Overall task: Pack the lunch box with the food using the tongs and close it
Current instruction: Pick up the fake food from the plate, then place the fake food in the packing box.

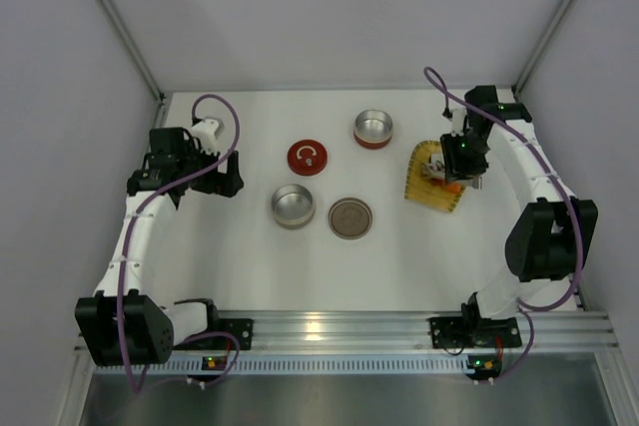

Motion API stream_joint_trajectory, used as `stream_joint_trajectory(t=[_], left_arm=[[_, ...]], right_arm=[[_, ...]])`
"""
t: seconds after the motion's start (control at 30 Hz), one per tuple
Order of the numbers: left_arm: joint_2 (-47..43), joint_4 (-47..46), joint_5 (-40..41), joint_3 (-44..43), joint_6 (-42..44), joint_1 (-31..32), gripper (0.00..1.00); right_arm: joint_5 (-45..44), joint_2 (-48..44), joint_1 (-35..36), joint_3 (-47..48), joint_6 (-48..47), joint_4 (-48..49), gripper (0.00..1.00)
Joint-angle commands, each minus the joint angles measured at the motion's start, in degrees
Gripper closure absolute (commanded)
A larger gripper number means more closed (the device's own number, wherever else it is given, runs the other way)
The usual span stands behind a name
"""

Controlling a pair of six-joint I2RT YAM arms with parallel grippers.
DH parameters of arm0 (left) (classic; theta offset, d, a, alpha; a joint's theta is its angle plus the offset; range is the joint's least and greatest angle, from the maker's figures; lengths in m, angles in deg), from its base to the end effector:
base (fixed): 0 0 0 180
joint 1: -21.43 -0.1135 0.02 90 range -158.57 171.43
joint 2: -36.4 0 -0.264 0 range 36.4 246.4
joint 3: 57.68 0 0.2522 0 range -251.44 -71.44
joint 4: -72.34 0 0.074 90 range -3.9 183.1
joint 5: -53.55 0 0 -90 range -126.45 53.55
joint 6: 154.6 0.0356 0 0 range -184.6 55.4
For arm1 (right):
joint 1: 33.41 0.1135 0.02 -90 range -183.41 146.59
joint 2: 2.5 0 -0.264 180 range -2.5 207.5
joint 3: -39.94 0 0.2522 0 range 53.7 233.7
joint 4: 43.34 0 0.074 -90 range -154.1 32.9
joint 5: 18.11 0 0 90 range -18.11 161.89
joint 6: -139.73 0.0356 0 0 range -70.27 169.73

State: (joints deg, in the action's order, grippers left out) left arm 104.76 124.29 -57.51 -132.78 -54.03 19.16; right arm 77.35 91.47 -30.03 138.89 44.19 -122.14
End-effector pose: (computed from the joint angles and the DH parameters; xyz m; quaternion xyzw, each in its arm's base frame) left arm 0.2490 -0.0029 0.3124 0.1352 0.9016 -0.1260 0.3911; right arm 0.3193 0.0222 0.2937 -0.0836 0.9854 0.0445 0.1414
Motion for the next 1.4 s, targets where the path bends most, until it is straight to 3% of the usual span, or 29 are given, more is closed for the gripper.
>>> stream_joint_trajectory(t=[0.0,0.23,0.37,0.47,0.87,1.37], left_arm=[[-0.6,-1.8,0.1,0.4,-0.3,-0.3,0.02],[-0.4,-1.1,-0.6,-0.7,-0.1,-0.2,0.02],[-0.4,-0.4,-1.7,-1.6,-0.1,-0.2,0.02],[-0.2,0.4,-2.9,-2.5,-0.2,-0.3,0.02],[5.5,2.9,-12.8,-6.6,-2.0,-7.0,0.02],[6.9,1.9,-14.0,-5.8,-1.7,-8.1,0.02]], right_arm=[[1.5,-1.2,1.4,4.1,-1.7,0.2,0.73],[10.7,-6.7,1.4,4.7,-9.7,0.3,1.00],[18.0,-8.5,2.8,5.4,-14.7,0.9,1.00],[19.4,-8.6,8.9,7.2,-17.7,1.8,1.00],[17.5,0.3,29.0,16.9,-26.1,4.6,1.00],[15.9,10.6,38.4,20.6,-26.5,5.8,1.00]])
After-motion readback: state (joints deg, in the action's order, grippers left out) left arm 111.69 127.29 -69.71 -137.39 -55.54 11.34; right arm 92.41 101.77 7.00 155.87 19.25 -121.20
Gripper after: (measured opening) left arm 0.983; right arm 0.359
